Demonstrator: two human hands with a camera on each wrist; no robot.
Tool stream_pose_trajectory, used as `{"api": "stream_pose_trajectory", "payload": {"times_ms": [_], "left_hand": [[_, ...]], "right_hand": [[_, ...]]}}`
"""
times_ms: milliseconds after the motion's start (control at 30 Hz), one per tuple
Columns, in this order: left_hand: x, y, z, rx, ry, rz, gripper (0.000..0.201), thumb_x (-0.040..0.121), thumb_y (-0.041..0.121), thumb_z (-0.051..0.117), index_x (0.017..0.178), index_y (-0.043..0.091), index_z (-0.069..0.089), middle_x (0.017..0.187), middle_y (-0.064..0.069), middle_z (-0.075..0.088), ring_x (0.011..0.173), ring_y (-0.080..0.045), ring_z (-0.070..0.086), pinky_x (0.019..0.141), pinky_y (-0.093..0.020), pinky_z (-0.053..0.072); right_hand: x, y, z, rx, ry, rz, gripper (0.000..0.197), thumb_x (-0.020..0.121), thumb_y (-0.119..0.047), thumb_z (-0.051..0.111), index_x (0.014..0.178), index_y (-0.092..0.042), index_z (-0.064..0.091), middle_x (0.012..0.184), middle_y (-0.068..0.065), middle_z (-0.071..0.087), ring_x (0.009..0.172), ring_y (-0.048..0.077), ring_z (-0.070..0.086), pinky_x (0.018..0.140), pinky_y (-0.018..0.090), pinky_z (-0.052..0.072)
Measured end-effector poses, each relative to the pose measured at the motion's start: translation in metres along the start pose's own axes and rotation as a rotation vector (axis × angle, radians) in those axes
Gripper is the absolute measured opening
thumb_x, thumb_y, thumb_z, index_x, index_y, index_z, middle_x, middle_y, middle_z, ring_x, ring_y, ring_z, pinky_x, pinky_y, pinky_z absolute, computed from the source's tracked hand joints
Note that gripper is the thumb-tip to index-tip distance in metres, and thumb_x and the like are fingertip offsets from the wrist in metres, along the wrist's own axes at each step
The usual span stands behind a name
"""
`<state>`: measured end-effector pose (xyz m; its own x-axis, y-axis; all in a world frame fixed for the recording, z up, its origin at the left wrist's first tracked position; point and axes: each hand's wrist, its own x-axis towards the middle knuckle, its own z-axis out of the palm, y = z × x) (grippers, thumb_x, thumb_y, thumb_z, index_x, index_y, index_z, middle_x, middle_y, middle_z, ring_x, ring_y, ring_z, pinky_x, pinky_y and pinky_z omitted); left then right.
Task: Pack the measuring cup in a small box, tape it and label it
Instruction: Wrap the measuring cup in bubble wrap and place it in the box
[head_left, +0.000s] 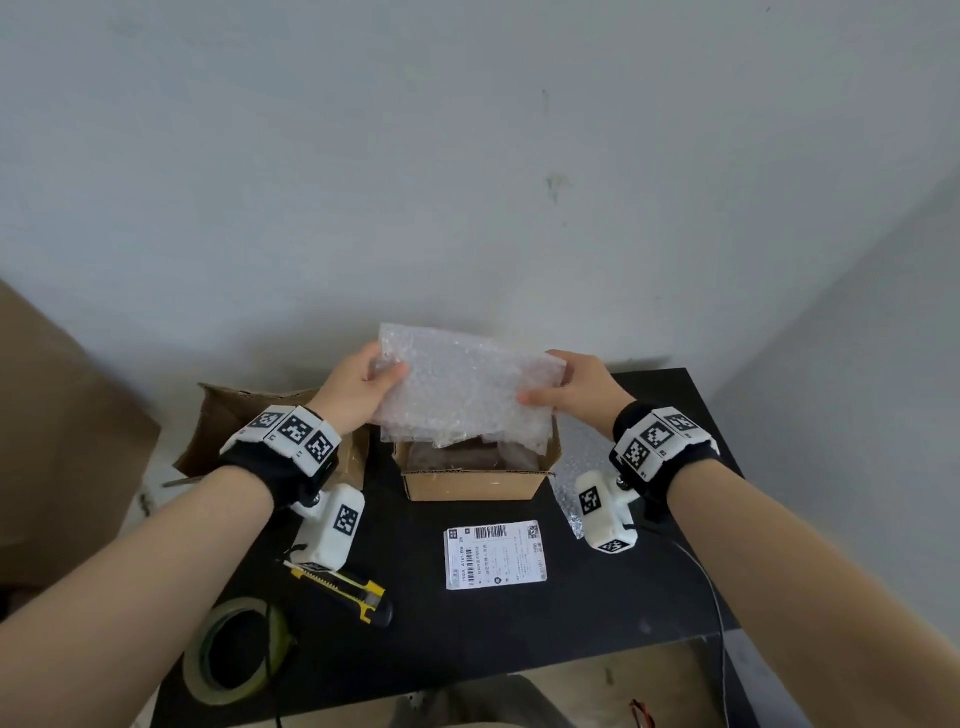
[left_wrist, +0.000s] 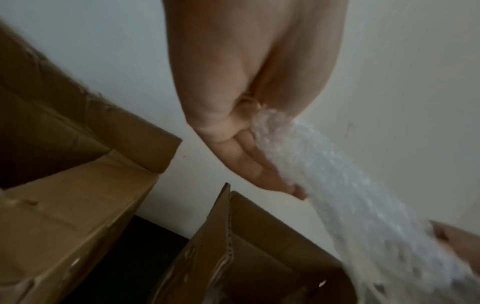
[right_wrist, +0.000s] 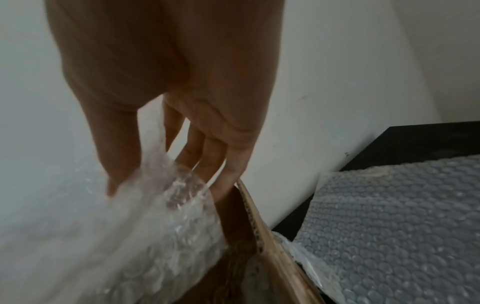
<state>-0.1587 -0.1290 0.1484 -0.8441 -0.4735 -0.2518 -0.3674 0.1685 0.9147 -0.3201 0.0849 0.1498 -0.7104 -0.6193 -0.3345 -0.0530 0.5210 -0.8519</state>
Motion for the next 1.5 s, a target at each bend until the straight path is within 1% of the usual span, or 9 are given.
{"api": "stream_pose_trajectory", "payload": {"times_ms": [167, 300, 367, 533, 700, 833, 967, 1167, 1500], "left_hand": [[0.000, -0.005, 0.001, -0.310, -0.062, -0.124, 0.034, 0.094, -0.001, 0.044, 0.124, 0.013, 0.053, 0.118, -0.008, 0.060, 0.107, -0.023, 0.059, 0.082, -0.034, 0.056], [-0.002, -0.007, 0.005, -0.229, -0.045, -0.118, 0.036, 0.093, -0.006, 0.041, 0.094, 0.017, 0.068, 0.100, -0.005, 0.065, 0.094, -0.019, 0.058, 0.068, -0.023, 0.056], [-0.001, -0.009, 0.004, -0.118, -0.007, -0.068, 0.046, 0.091, -0.011, 0.040, 0.083, 0.019, 0.074, 0.101, 0.001, 0.067, 0.093, -0.019, 0.056, 0.074, -0.026, 0.054], [0.000, -0.003, 0.003, 0.136, -0.036, 0.029, 0.049, 0.087, -0.015, 0.038, 0.081, 0.017, 0.075, 0.116, 0.005, 0.056, 0.101, -0.013, 0.053, 0.078, -0.022, 0.052], [0.001, 0.009, -0.001, 0.265, -0.145, 0.112, 0.056, 0.086, -0.018, 0.033, 0.083, 0.020, 0.073, 0.119, 0.004, 0.054, 0.113, -0.012, 0.047, 0.079, -0.005, 0.040], [-0.003, 0.014, -0.003, 0.309, -0.210, 0.163, 0.054, 0.088, -0.018, 0.029, 0.099, 0.014, 0.071, 0.123, 0.004, 0.051, 0.116, -0.009, 0.043, 0.075, 0.007, 0.034], [-0.006, 0.011, -0.003, 0.267, -0.185, 0.120, 0.041, 0.088, -0.011, 0.040, 0.099, 0.013, 0.072, 0.122, 0.004, 0.053, 0.116, -0.007, 0.044, 0.092, -0.011, 0.029], [-0.002, 0.003, 0.013, 0.496, -0.093, 0.197, 0.021, 0.081, 0.002, 0.064, 0.077, 0.019, 0.053, 0.098, -0.001, 0.065, 0.090, -0.018, 0.060, 0.075, -0.024, 0.045], [0.004, -0.006, 0.042, 1.107, -0.248, 0.445, 0.027, 0.075, -0.008, 0.052, 0.070, 0.018, 0.048, 0.091, 0.004, 0.049, 0.092, -0.016, 0.045, 0.070, -0.031, 0.041]], "right_hand": [[-0.004, 0.001, 0.000, 0.017, -0.005, -0.100, 0.040, 0.077, 0.007, 0.068, 0.115, -0.006, 0.065, 0.110, 0.009, 0.068, 0.100, 0.019, 0.064, 0.089, 0.032, 0.053], [-0.006, 0.002, -0.003, -0.074, -0.007, -0.120, 0.039, 0.081, 0.018, 0.050, 0.107, -0.005, 0.069, 0.105, 0.009, 0.068, 0.093, 0.010, 0.060, 0.081, 0.013, 0.048], [-0.003, 0.003, -0.006, -0.142, 0.033, -0.112, 0.048, 0.079, 0.022, 0.038, 0.105, -0.005, 0.069, 0.107, 0.009, 0.067, 0.102, 0.014, 0.059, 0.090, 0.019, 0.045], [0.004, -0.006, 0.001, -0.206, -0.046, -0.149, 0.028, 0.088, -0.007, 0.060, 0.114, -0.018, 0.063, 0.123, 0.002, 0.061, 0.116, 0.016, 0.056, 0.105, 0.030, 0.040], [0.008, -0.011, 0.020, -0.550, -0.368, -0.119, 0.070, 0.080, -0.018, 0.072, 0.142, -0.014, 0.038, 0.144, 0.000, 0.044, 0.133, 0.015, 0.040, 0.112, 0.027, 0.027], [0.009, -0.011, 0.023, -0.776, -0.315, -0.200, 0.059, 0.079, -0.023, 0.073, 0.133, -0.016, 0.049, 0.144, -0.001, 0.043, 0.133, 0.017, 0.038, 0.113, 0.032, 0.024], [0.011, -0.009, 0.025, -0.814, -0.176, -0.313, 0.031, 0.078, -0.022, 0.071, 0.108, -0.014, 0.063, 0.132, 0.001, 0.050, 0.123, 0.021, 0.042, 0.099, 0.035, 0.035], [0.005, -0.004, 0.024, -0.811, -0.089, -0.289, 0.020, 0.080, -0.015, 0.064, 0.099, -0.015, 0.060, 0.103, 0.003, 0.063, 0.095, 0.021, 0.058, 0.083, 0.035, 0.049], [0.000, 0.021, 0.030, -1.042, -0.021, -0.474, 0.026, 0.076, 0.005, 0.053, 0.095, -0.010, 0.058, 0.105, 0.007, 0.055, 0.099, 0.025, 0.050, 0.079, 0.029, 0.037]]}}
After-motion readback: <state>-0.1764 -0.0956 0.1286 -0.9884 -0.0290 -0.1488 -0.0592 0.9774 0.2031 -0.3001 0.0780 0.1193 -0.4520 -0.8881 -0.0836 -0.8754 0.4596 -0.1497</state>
